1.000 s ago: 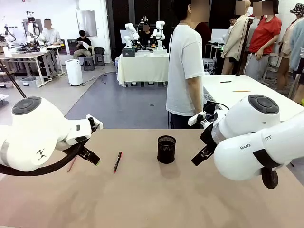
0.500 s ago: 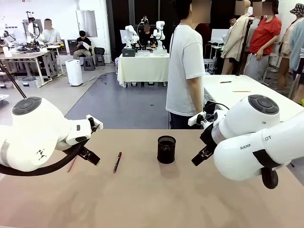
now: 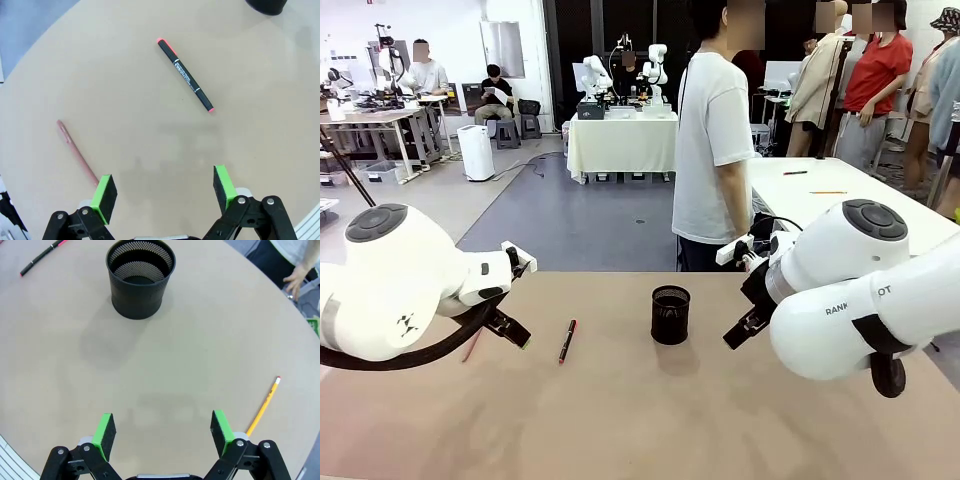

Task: Place the pens into the pen holder.
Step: Pick up a writing instrument from the table and place it into the Pen holder.

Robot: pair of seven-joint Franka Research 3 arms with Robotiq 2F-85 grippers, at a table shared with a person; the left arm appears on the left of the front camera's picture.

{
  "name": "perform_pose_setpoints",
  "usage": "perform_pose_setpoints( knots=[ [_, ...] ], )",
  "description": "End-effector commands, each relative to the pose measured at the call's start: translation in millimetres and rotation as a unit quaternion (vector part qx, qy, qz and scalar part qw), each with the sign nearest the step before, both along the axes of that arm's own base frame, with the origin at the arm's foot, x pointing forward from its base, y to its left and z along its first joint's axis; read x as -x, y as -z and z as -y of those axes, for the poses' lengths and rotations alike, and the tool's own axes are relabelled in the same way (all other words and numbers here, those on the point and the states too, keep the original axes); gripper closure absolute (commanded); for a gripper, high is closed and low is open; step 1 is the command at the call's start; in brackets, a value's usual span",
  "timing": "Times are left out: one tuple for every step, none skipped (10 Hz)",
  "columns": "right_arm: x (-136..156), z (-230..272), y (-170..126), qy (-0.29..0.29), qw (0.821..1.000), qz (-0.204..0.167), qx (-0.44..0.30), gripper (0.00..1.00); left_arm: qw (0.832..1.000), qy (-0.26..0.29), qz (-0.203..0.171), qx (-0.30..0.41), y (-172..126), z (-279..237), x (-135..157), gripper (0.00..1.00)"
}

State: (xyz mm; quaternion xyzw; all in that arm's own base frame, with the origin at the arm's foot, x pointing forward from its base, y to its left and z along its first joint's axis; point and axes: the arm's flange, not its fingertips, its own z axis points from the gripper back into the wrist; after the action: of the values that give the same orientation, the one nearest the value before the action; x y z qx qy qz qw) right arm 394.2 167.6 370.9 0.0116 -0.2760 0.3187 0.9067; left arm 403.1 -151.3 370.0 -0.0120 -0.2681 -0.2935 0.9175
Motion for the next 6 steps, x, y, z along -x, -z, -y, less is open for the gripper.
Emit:
perform_pose_setpoints(
  knots=[
    [0, 0, 0, 0.0, 1.0, 0.0, 0.0, 0.0, 0.999, 0.039, 0.026, 0.0, -4, 5, 6, 0.0],
    [6, -1, -4, -0.003, 0.999, -0.006, 0.035, 0.0, 0.997, 0.071, 0.027, -0.003, -8, 5, 14, 0.0],
    [10, -3, -7, 0.006, 0.998, -0.005, 0.066, 0.0, 0.995, 0.095, 0.042, -0.003, -11, 6, 24, 0.0],
    [14, -7, -7, 0.015, 0.995, -0.006, 0.094, 0.0, 0.991, 0.116, 0.06, 0.007, -10, 3, 32, 0.0],
    [16, -15, -11, 0.029, 0.992, -0.001, 0.123, 0.0, 0.986, 0.148, 0.076, 0.022, -11, 1, 40, 0.0],
    [21, -27, -9, 0.047, 0.989, -0.008, 0.139, 0.0, 0.979, 0.174, 0.096, 0.039, -10, -5, 45, 0.0]
  ],
)
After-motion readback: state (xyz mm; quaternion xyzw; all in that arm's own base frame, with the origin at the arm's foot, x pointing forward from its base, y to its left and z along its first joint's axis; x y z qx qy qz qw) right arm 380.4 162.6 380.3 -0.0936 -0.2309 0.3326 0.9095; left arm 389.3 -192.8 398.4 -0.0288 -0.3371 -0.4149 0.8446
